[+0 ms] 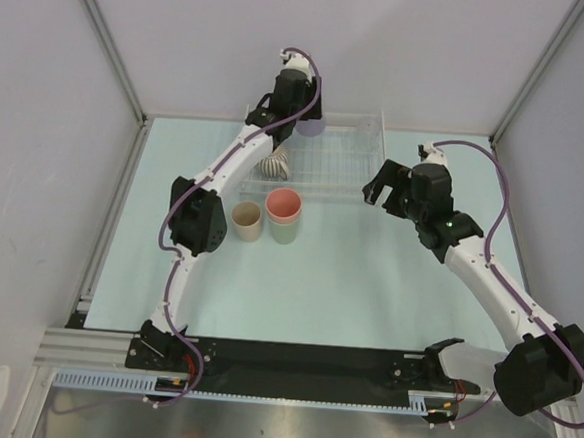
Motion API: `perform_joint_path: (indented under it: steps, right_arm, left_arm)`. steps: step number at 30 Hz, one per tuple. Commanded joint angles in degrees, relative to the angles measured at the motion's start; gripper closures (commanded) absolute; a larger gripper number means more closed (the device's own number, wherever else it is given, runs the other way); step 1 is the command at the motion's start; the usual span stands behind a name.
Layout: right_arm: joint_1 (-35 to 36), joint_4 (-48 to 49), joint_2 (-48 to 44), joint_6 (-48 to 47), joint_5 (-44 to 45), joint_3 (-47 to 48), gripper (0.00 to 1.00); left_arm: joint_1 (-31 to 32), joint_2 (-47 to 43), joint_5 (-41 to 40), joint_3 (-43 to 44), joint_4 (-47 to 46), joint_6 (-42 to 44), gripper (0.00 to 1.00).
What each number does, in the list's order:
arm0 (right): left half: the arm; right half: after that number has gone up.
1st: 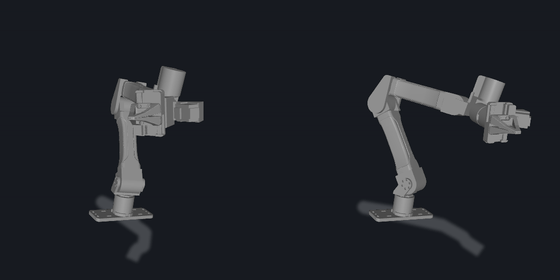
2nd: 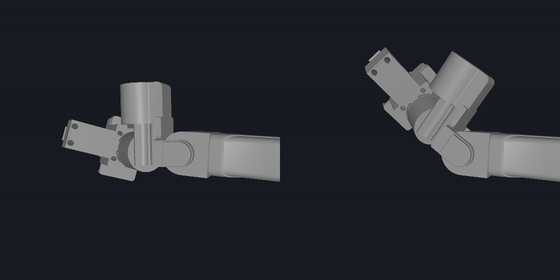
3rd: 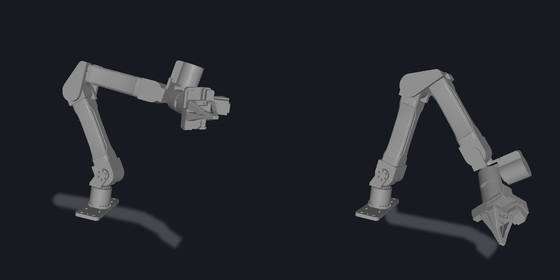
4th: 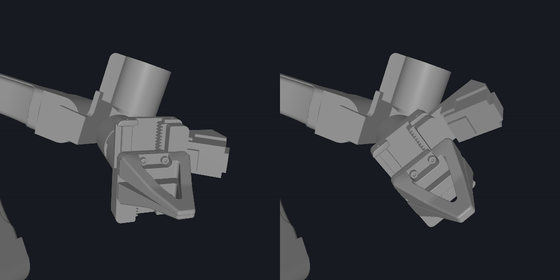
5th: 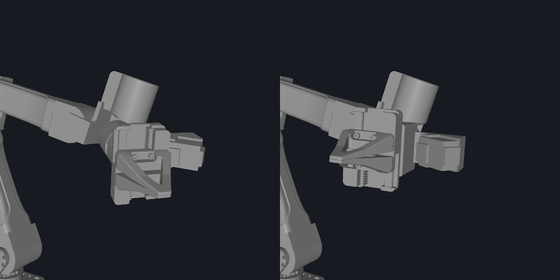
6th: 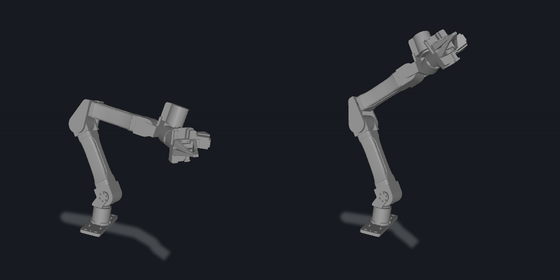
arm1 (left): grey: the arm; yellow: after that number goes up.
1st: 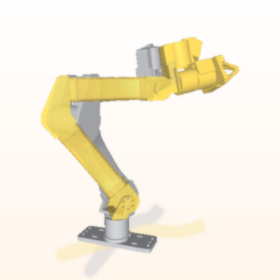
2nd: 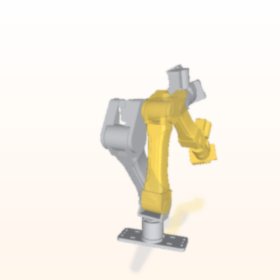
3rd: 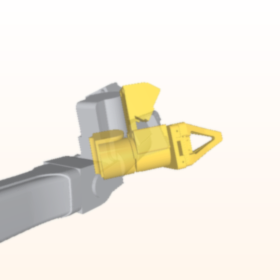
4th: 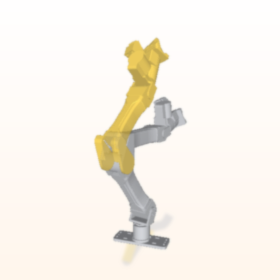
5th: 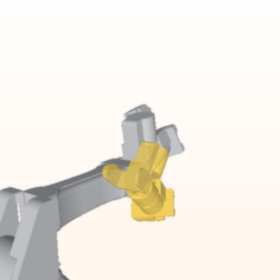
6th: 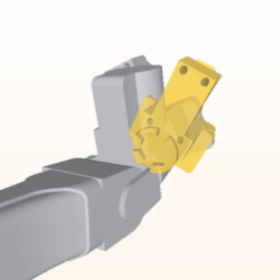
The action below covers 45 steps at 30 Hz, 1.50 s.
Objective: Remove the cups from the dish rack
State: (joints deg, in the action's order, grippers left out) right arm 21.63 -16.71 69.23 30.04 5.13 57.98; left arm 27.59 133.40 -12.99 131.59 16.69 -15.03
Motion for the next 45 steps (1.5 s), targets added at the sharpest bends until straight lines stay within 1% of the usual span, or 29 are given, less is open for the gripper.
perform_joint_path:
  steps: [1, 5, 9, 11, 12, 13, 14, 15, 16, 17, 22, 23, 25, 26, 28, 29, 31, 33, 34, 35, 36, 37, 38, 41, 45]
  right_arm:
    - [0.08, 2.38, -2.08, 0.63, 0.15, 0.74, 0.0]
    - [0.17, 2.21, -2.52, 0.54, 0.15, 0.47, 0.0]
    - [-0.18, 2.47, -2.96, 0.54, -0.11, 0.91, 0.0]
    - [-0.53, 2.65, -3.22, 0.54, -0.03, 1.35, 0.0]
    - [-0.79, 2.91, -3.31, 0.72, -0.29, 1.44, 0.0]
    - [-1.75, 2.91, -3.31, 0.89, -0.55, 2.05, 0.0]
    - [-2.46, 3.0, -3.57, 1.59, -0.99, 2.14, 0.0]
    - [-3.16, 3.69, -4.01, 2.29, -2.56, 2.32, 0.0]
    - [-4.13, 3.96, -4.19, 3.0, -3.53, 2.32, 0.0]
    - [-5.79, 4.92, -4.45, 4.66, -5.28, 2.32, 0.0]
    - [-8.35, 7.92, -5.95, 7.92, -10.13, 1.79, 0.0]
    - [-8.7, 9.49, -6.12, 8.54, -11.44, 1.7, 0.0]
    - [-8.97, 10.99, -6.39, 10.64, -12.94, 1.27, 0.0]
    - [-9.41, 13.61, -6.65, 11.43, -14.6, 0.83, 0.0]
    - [-9.85, 16.17, -7.35, 14.59, -16.63, -0.05, 0.0]
    - [-9.94, 20.62, -7.62, 15.82, -18.38, -0.75, 0.0]
    - [-10.38, 23.2, -8.32, 18.9, -19.36, -1.2, 0.0]
    - [-11.42, 27.95, -9.11, 21.71, -20.77, -3.04, 0.0]
    - [-12.56, 29.44, -9.72, 27.29, -21.29, -4.17, 0.0]
    - [-13.44, 35.98, -10.43, 30.22, -23.65, -5.75, 0.0]
    - [-14.76, 39.79, -10.52, 33.64, -24.89, -8.99, 0.0]
    - [-15.12, 42.43, -10.52, 38.03, -25.68, -9.8, 0.0]
    - [-15.3, 45.59, -10.52, 39.64, -26.39, -10.42, 0.0]
    - [-15.3, 49.48, -10.35, 41.67, -27.79, -11.22, 0.0]
    - [-14.16, 49.76, -10.43, 39.83, -29.47, -10.16, 0.0]
  left_arm:
    - [0.18, -3.68, 2.0, 3.06, 0.98, -2.11, 1.0]
    - [0.18, -4.81, 6.12, 1.84, 1.42, -5.09, 1.0]
    - [0.18, -10.79, 11.57, -5.01, -2.62, -8.52, 1.0]
    - [0.09, -13.24, 12.55, -4.94, -1.4, -11.41, 1.0]
    - [0.09, -14.3, 15.34, -6.59, -1.39, -12.56, 1.0]
    - [0.09, -15.97, 16.41, -8.26, -2.35, -13.88, 1.0]
    - [0.09, -19.38, 17.81, -10.45, -3.75, -16.59, 1.0]
    - [0.09, -21.58, 19.57, -15.96, -7.25, -18.01, 1.0]
    - [-0.08, -23.35, 20.8, -18.54, -9.02, -19.33, 1.0]
    - [-0.17, -26.93, 21.69, -22.48, -10.35, -21.25, 1.0]
    - [-1.23, -33.9, 29.58, -28.05, -15.36, -26.98, 1.0]
    - [-1.31, -35.04, 30.74, -30.4, -16.07, -29.16, 1.0]
    - [-1.49, -39.35, 33.11, -34.54, -21.85, -33.29, 1.0]
    - [-1.49, -40.49, 33.9, -37.78, -24.31, -34.53, 1.0]
    - [-1.58, -43.48, 36.18, -40.35, -26.26, -37.77, 1.0]
    - [-1.49, -44.54, 36.81, -43.06, -28.36, -38.75, 1.0]
    - [-1.67, -47.43, 38.04, -45.88, -30.74, -40.86, 1.0]
    - [-2.1, -49.46, 39.01, -50.54, -35.3, -42.53, 1.0]
    - [-2.28, -51.3, 39.53, -52.21, -37.5, -45.5, 1.0]
    - [-2.54, -52.1, 40.49, -55.88, -42.74, -47.44, 1.0]
    - [-2.81, -52.89, 40.59, -57.83, -45.58, -49.55, 1.0]
    - [-2.98, -54.11, 40.5, -59.68, -47.87, -52.88, 1.0]
    - [-2.9, -54.74, 40.42, -62.39, -50.33, -53.96, 1.0]
    - [-2.98, -56.67, 39.98, -66.18, -52.01, -55.55, 1.0]
    - [-2.99, -57.64, 40.5, -67.6, -51.93, -55.55, 1.0]
